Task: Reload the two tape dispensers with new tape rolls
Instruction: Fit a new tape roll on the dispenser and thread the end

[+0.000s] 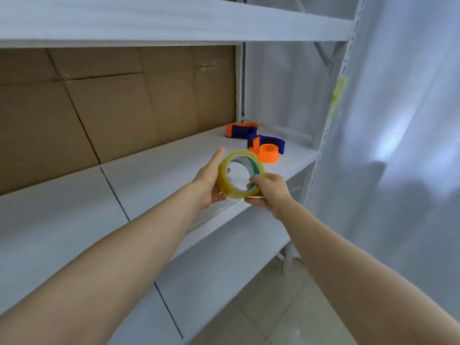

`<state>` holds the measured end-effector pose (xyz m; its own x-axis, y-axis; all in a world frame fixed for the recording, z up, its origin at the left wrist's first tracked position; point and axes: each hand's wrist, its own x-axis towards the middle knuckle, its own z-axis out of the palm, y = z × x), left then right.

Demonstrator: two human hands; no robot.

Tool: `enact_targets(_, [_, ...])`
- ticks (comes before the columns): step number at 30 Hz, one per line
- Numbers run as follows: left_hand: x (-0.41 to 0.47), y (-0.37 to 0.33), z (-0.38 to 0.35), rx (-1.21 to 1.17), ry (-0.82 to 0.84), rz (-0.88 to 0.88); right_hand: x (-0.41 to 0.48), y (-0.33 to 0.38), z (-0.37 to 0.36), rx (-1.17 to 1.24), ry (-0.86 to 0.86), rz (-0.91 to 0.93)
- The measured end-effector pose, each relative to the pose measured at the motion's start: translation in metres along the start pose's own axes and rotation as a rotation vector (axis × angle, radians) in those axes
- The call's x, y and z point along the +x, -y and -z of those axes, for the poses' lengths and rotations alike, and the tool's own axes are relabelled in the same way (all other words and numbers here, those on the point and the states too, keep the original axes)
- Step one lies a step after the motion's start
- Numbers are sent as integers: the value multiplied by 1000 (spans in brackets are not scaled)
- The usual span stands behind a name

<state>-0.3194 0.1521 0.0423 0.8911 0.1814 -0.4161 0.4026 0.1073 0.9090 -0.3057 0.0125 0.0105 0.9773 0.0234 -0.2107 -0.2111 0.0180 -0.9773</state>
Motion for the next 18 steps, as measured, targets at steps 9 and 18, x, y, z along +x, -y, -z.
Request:
enact_targets(9, [122, -49, -89, 44, 101, -87, 122, 39, 75, 53, -23, 68])
enact_targets(18, [222, -104, -160, 97, 50, -192, 236, 89, 132, -38, 104, 243])
